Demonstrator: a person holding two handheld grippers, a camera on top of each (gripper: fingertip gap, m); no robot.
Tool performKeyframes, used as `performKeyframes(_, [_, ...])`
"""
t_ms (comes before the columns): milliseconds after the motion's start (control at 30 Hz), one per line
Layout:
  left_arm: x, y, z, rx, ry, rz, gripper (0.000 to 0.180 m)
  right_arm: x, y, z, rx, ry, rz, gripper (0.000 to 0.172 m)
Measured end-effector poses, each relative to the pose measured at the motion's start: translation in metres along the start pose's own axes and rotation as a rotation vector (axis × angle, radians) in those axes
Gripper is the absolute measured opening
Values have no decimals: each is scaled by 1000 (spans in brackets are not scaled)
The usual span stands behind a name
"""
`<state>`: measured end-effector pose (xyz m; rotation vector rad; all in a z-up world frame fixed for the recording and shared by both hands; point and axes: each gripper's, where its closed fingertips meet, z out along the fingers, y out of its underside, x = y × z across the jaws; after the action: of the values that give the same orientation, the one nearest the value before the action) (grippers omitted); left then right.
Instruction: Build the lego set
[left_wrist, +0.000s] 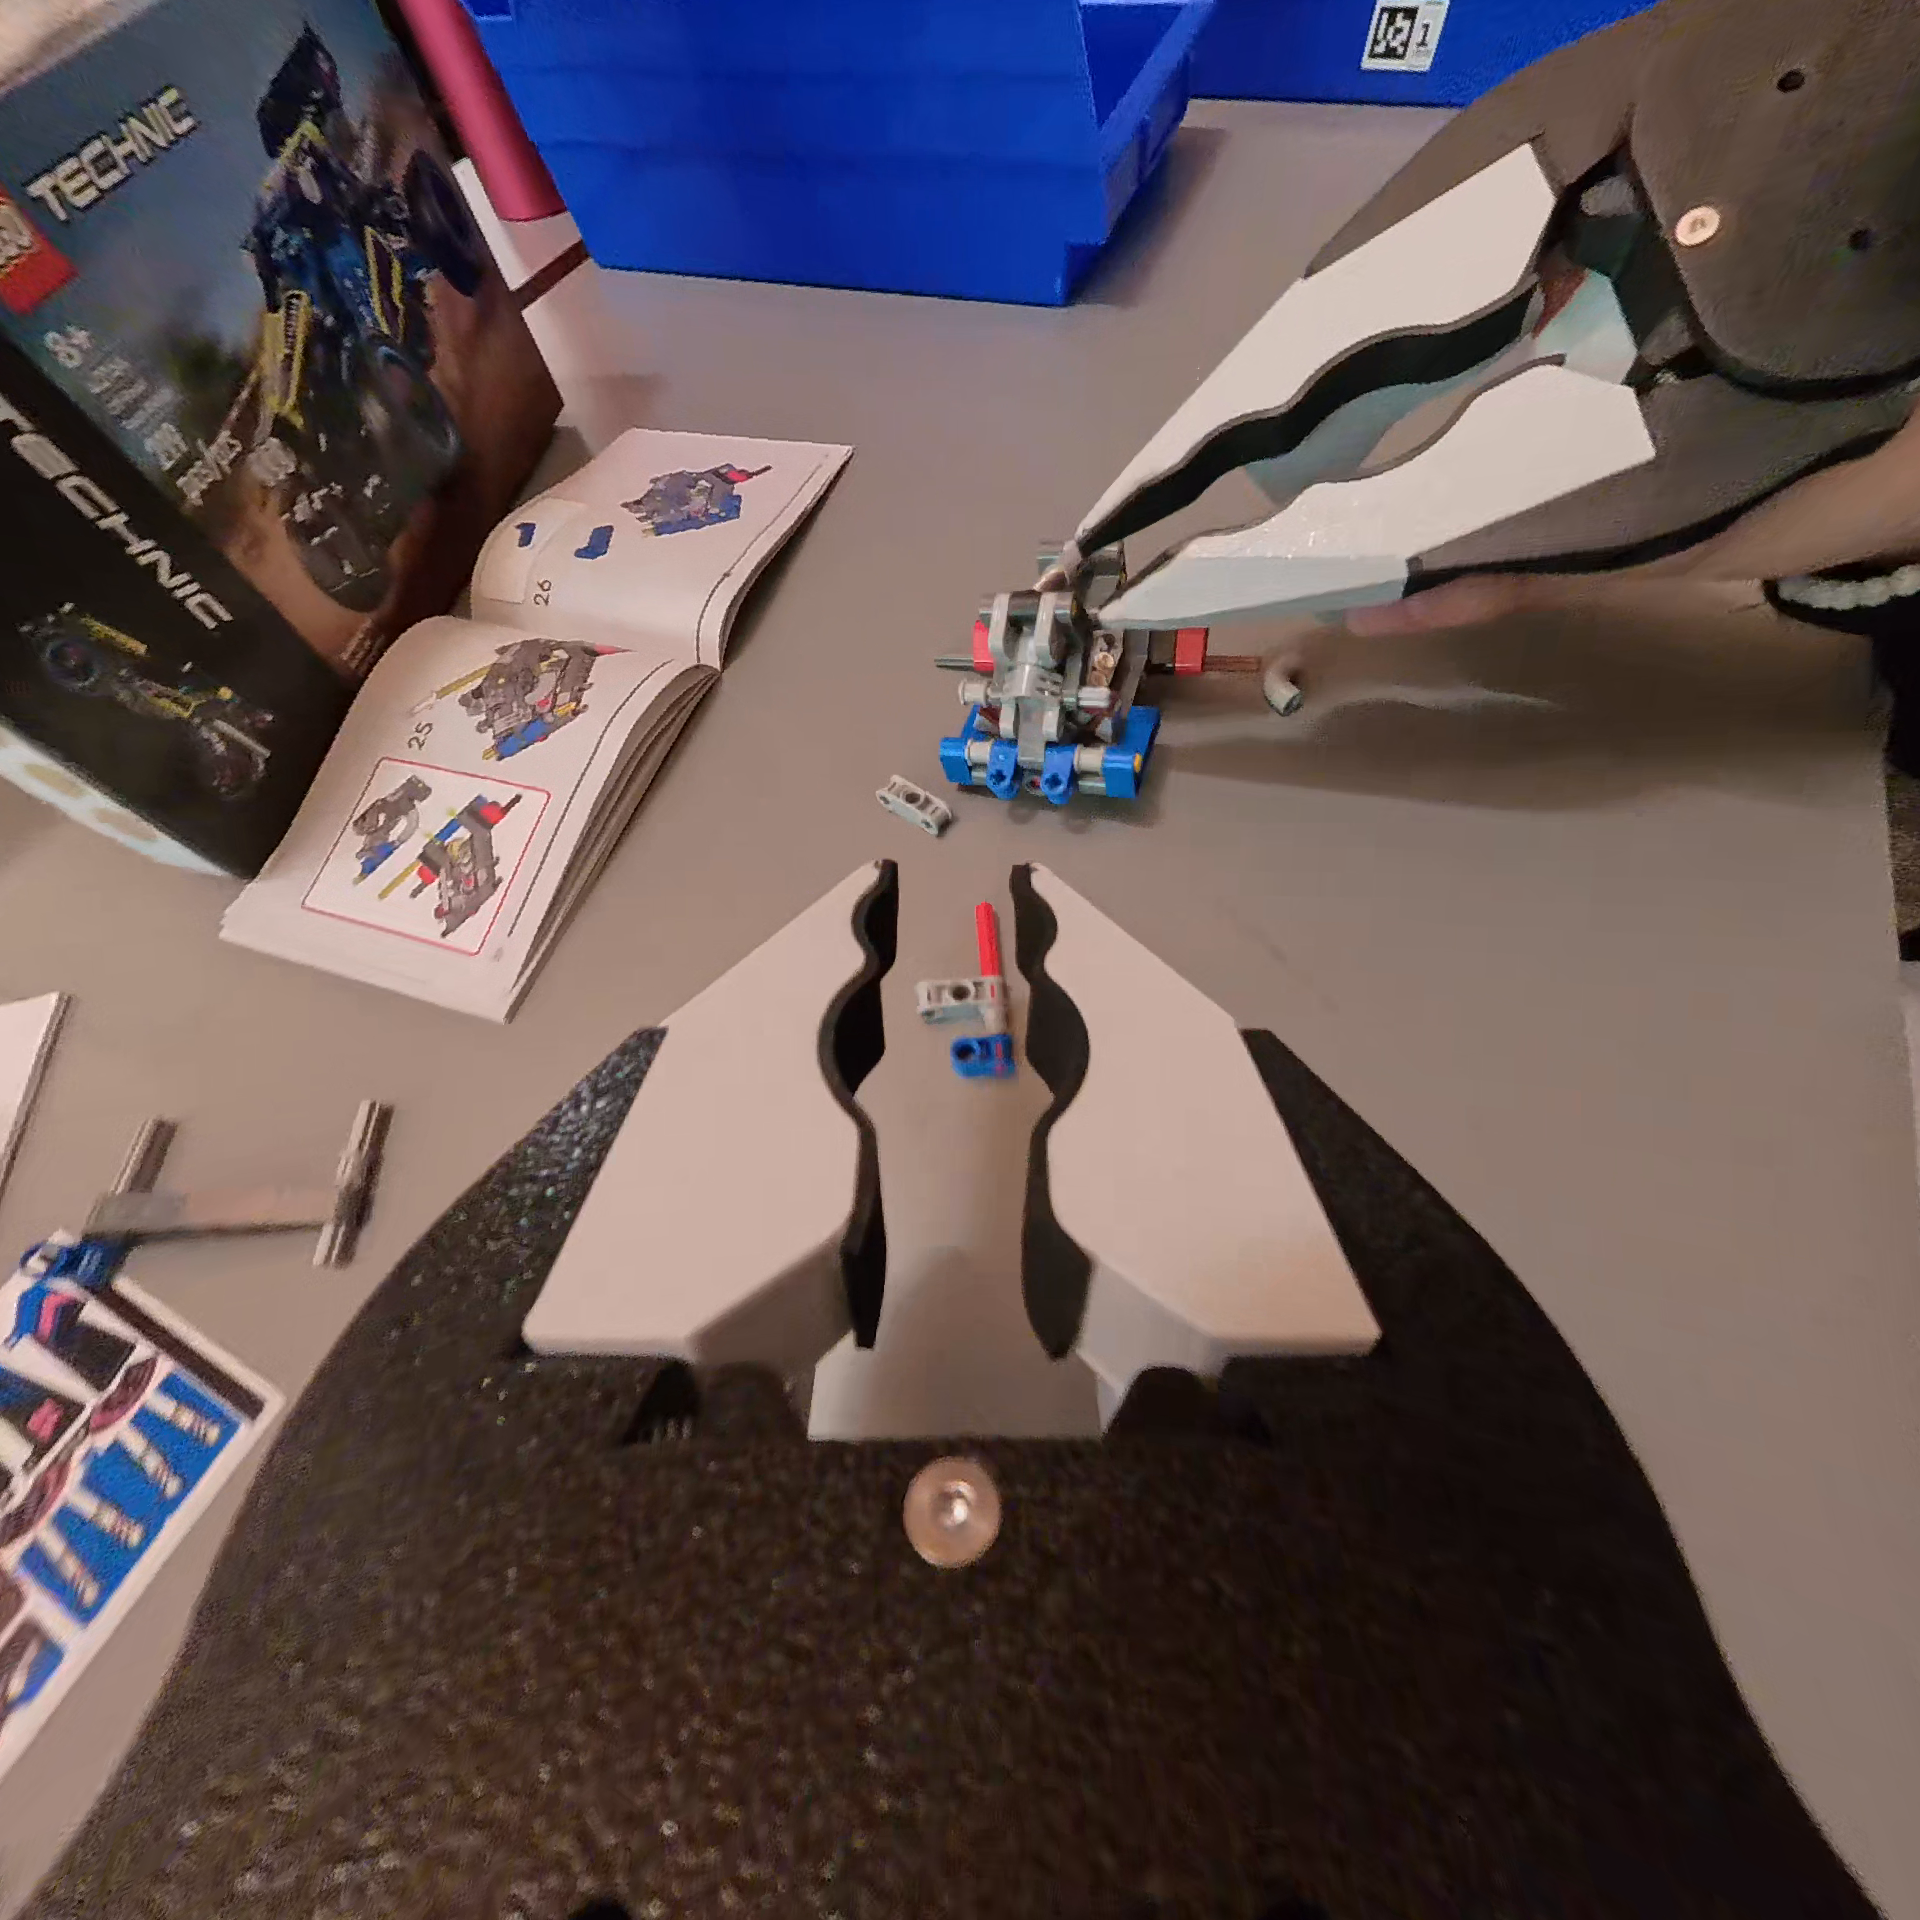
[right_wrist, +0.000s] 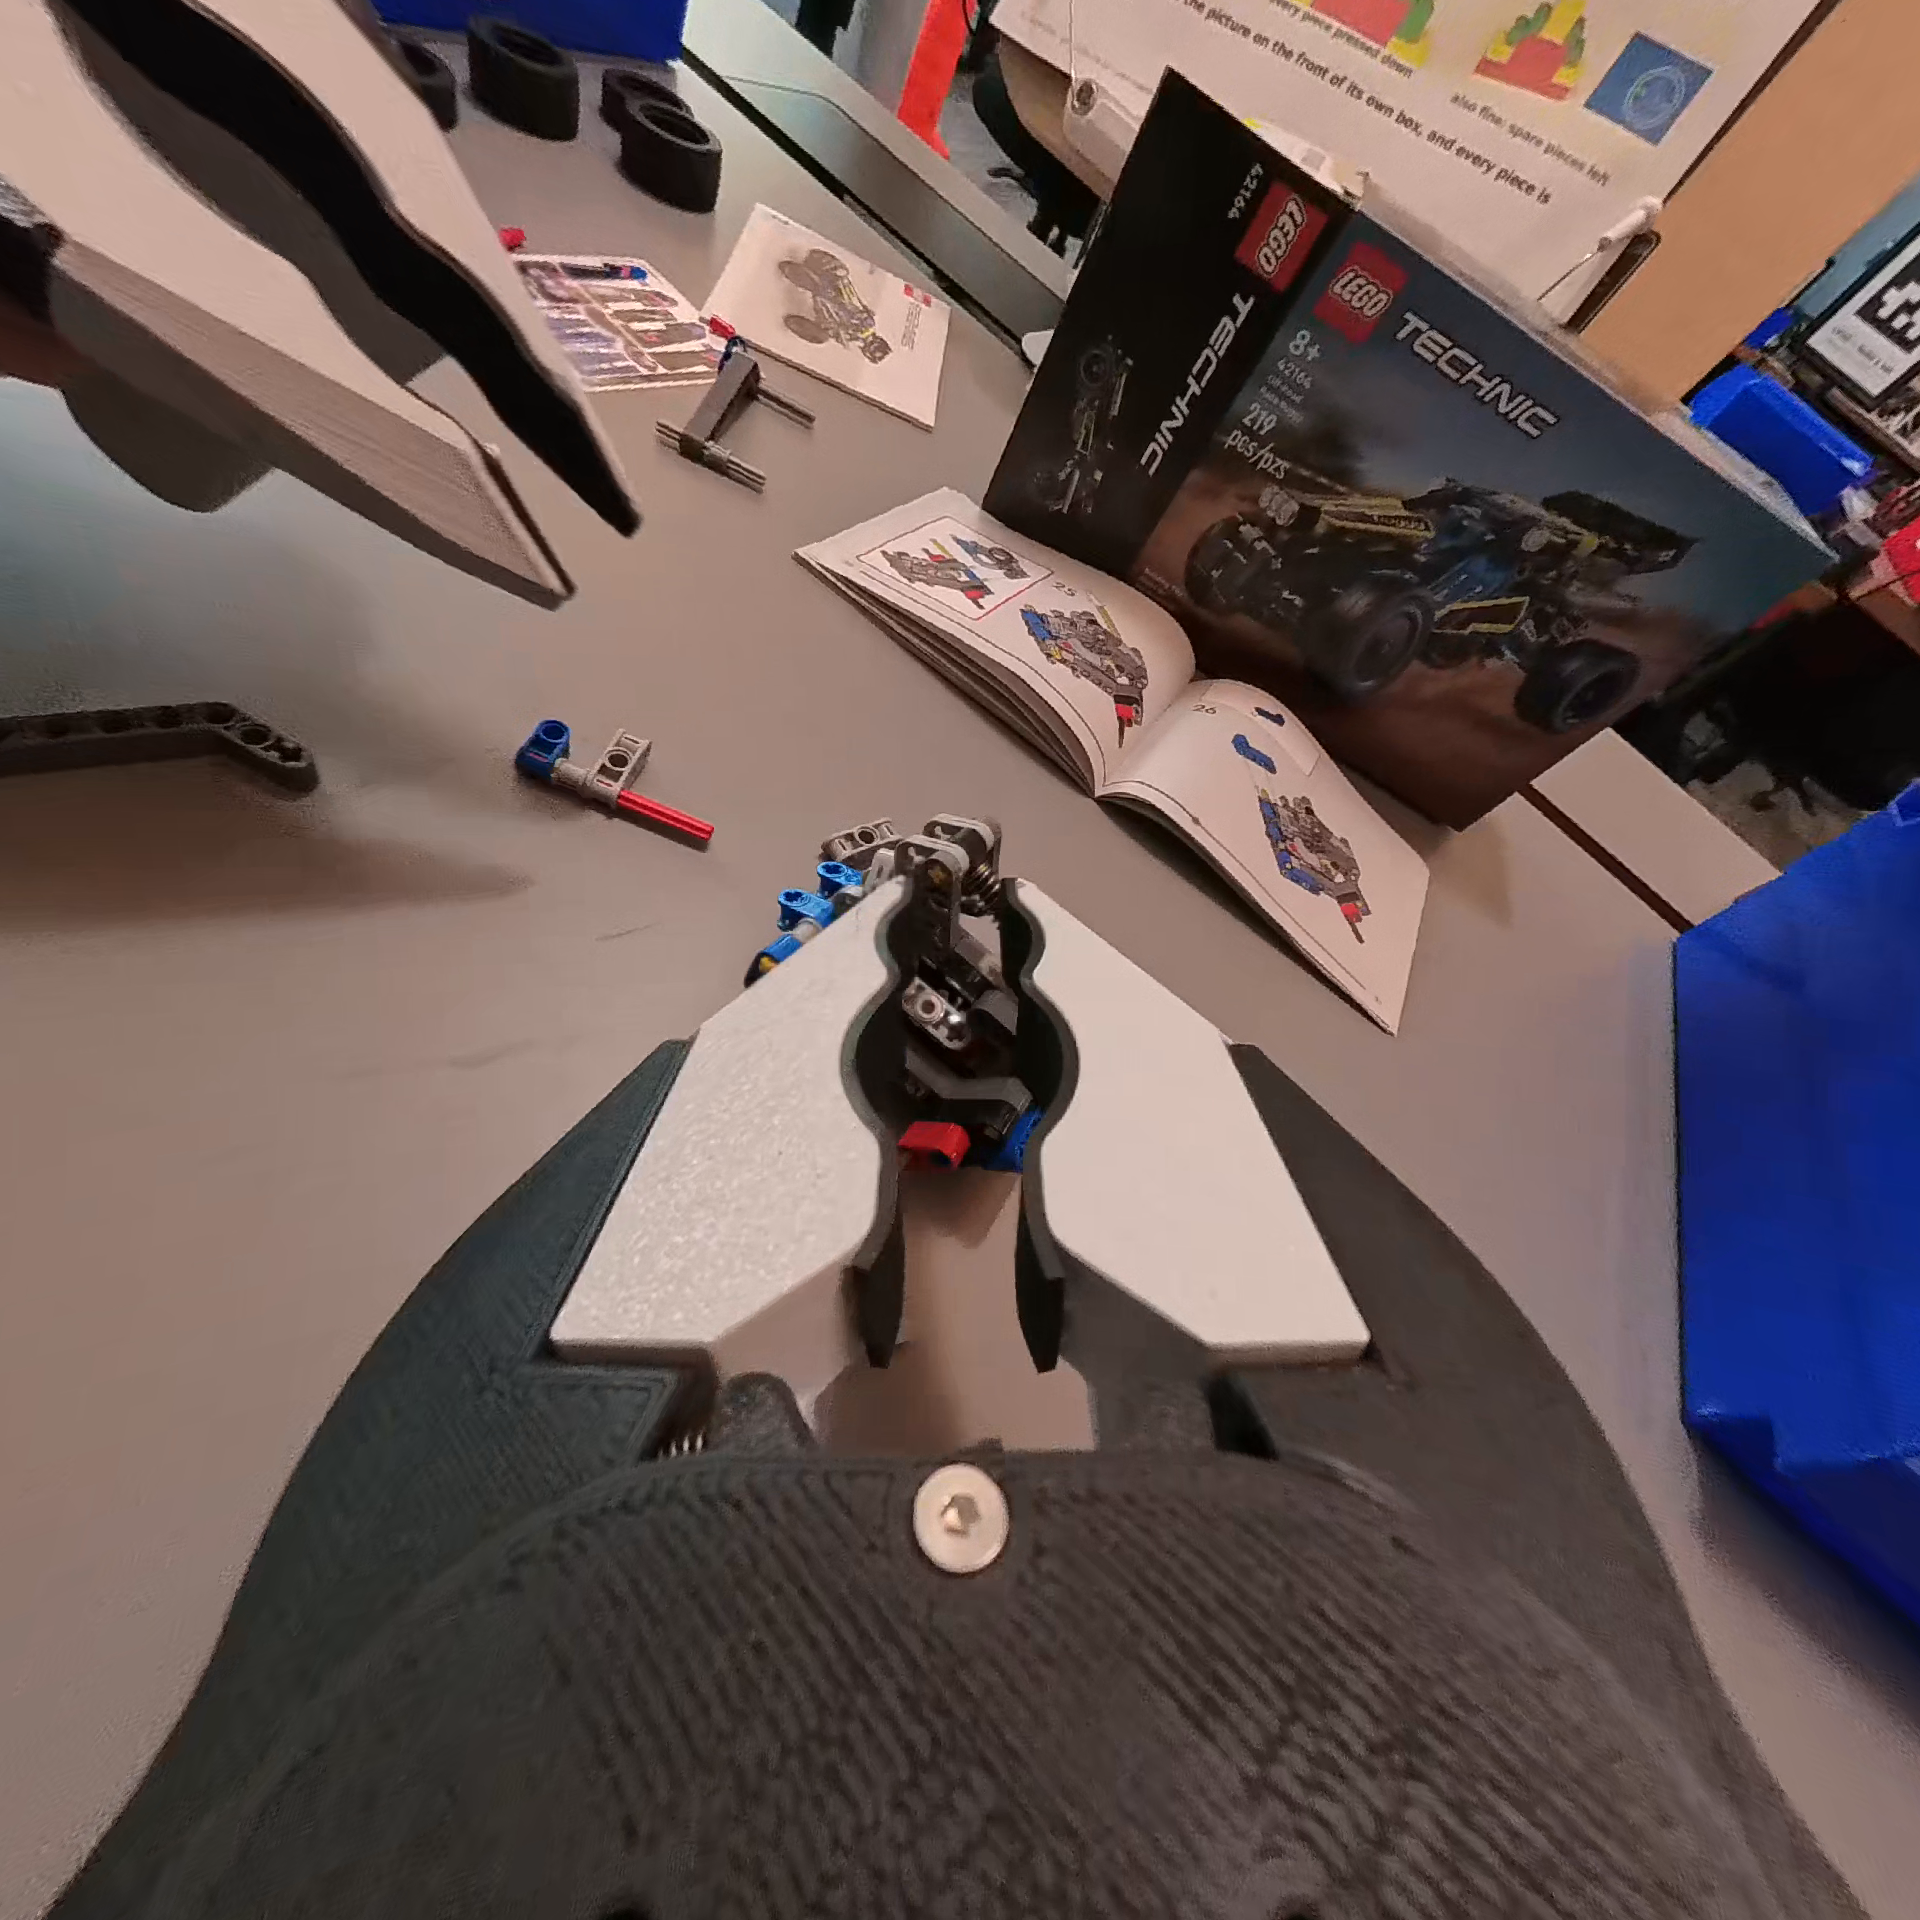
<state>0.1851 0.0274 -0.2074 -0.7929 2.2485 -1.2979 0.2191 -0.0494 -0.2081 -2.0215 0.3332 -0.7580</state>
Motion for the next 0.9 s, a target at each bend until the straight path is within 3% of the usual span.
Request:
performKeyframes(133, [-4,-10,22,-15,71,7,25,-6,6,6,-29,-30,17,14])
performKeyframes(267, [-10,-24,42,18,129,-7,14,-4,12,9,-43,-9,14,12])
performKeyframes(400, [-8,-25,57,-10,215,-48,15,-3,11,11,-26,1,3,12])
performKeyframes(900, [8,-21,65,-16,290,47,11,-10,5,11,29,-22,5,5])
